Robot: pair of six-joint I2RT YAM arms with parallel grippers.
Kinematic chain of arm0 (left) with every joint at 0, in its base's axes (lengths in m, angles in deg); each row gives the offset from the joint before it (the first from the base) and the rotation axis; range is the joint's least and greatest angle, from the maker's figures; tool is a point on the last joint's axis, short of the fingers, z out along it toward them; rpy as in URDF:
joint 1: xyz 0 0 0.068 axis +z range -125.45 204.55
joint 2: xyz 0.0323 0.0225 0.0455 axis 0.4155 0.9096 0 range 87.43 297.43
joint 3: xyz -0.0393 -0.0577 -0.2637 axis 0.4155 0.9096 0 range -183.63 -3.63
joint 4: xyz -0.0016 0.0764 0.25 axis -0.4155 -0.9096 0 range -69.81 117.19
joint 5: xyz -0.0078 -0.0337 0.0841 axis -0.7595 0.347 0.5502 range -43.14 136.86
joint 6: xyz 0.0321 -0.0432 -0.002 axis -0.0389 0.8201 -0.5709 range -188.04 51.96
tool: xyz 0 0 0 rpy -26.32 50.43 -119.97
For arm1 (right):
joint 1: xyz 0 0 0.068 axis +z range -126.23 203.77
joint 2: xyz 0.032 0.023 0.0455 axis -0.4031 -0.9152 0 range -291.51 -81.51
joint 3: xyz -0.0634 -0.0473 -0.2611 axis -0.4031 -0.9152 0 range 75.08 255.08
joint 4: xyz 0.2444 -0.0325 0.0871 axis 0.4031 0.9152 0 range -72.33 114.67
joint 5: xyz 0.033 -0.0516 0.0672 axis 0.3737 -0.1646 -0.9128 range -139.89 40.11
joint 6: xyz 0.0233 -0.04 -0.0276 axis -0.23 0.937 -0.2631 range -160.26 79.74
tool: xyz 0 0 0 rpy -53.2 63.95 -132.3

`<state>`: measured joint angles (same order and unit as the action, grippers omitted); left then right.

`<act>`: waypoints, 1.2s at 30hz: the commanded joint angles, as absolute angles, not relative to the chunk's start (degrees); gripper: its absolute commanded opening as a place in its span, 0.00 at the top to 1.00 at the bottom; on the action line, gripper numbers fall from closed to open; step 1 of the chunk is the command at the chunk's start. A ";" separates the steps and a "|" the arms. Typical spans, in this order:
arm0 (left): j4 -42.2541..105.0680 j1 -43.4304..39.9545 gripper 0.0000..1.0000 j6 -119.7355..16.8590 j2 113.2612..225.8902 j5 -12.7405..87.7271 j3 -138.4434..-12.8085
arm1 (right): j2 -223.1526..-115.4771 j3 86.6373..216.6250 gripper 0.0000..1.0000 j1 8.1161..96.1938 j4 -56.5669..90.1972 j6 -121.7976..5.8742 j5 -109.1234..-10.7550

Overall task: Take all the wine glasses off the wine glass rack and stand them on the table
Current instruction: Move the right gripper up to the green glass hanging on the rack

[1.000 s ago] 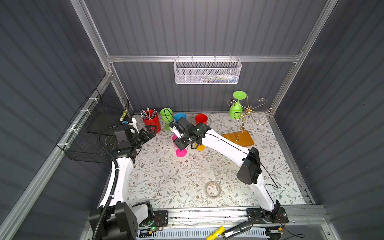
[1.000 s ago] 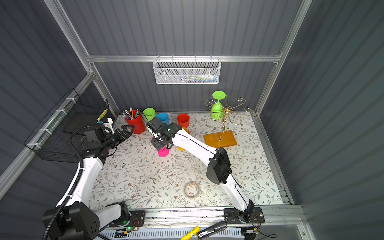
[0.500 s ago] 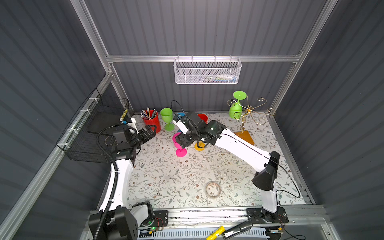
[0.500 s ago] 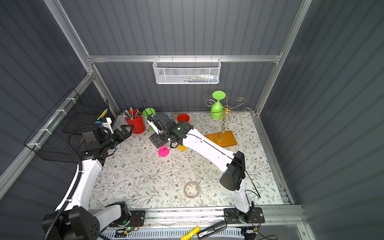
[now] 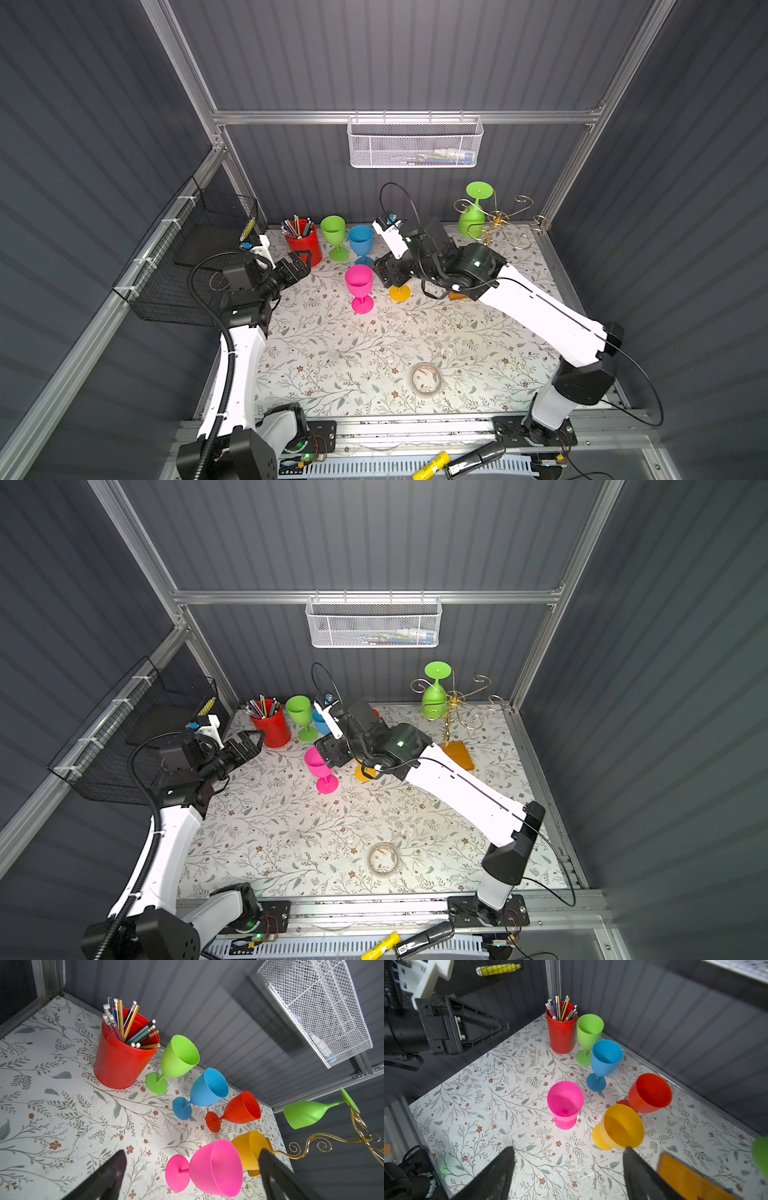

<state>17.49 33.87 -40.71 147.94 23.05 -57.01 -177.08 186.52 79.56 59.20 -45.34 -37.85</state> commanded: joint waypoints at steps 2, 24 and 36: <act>20.33 31.35 0.02 -42.68 146.02 23.87 -55.67 | -172.66 184.75 0.19 78.68 57.18 -44.83 -33.10; 16.97 7.81 0.02 -48.38 147.31 30.34 -60.96 | -160.39 177.44 0.22 46.42 58.09 -63.81 -49.17; 6.20 -4.54 0.01 -58.99 155.34 33.94 -77.36 | -163.60 177.40 0.30 29.32 53.82 -78.66 -64.37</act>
